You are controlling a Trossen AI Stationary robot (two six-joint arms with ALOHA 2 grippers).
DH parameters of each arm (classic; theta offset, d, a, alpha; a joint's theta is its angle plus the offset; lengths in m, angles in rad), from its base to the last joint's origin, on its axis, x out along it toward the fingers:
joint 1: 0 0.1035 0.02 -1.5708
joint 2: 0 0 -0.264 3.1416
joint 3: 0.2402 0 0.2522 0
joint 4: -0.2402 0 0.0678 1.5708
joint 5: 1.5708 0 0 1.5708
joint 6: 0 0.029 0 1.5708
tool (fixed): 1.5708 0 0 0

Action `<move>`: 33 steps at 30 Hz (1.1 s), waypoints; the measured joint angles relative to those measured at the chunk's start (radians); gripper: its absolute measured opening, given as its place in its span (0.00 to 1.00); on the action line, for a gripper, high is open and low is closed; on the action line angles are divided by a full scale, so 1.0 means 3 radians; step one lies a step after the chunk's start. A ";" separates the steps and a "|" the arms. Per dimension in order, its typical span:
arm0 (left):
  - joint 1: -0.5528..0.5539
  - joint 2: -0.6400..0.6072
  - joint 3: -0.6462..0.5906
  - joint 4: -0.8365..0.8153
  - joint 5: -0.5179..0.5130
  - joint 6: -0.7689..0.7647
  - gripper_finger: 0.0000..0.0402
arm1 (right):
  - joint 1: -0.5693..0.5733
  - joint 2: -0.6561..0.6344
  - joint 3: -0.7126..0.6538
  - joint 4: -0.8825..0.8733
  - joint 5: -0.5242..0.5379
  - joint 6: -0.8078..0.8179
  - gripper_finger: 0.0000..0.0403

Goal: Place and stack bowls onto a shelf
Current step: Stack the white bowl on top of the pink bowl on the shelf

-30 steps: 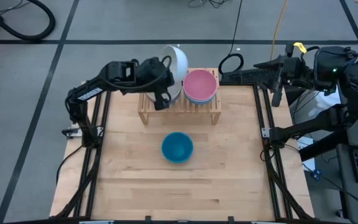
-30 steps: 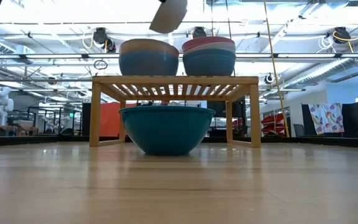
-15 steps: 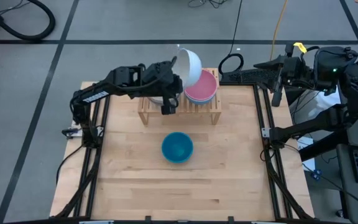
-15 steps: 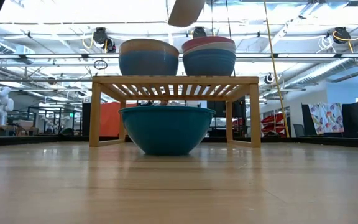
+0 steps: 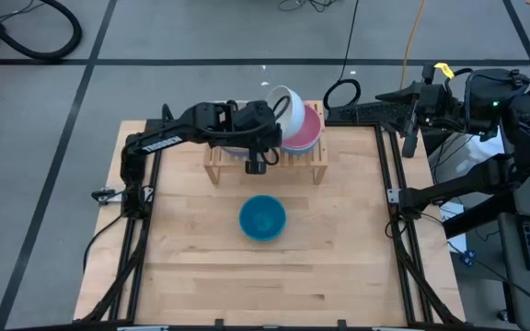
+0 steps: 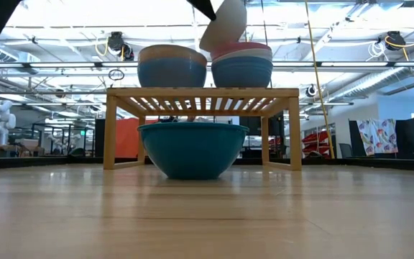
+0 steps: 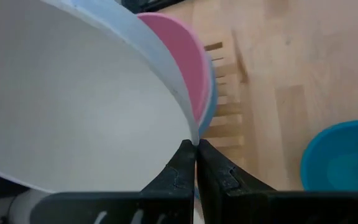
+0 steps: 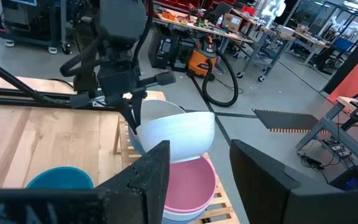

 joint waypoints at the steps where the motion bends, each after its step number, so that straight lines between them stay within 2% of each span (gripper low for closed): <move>1: 0.0001 0.0010 0.0001 -0.0017 0.0033 0.0007 0.01 | 0.0000 0.0001 0.0000 -0.0001 0.0000 0.0000 0.40; 16: 0.0046 0.0032 0.0001 -0.0075 0.0044 0.0003 0.04 | 0.0000 0.0001 0.0000 -0.0025 -0.0001 0.0000 0.40; 25: -0.0033 0.0032 0.0001 -0.0030 -0.0267 0.0065 0.05 | -0.0001 0.0001 0.0000 -0.0025 -0.0011 -0.0003 0.40; 33: -0.0068 0.0032 0.0001 -0.0029 -0.0284 0.0196 0.02 | 0.0000 0.0001 0.0000 -0.0025 -0.0013 -0.0011 0.40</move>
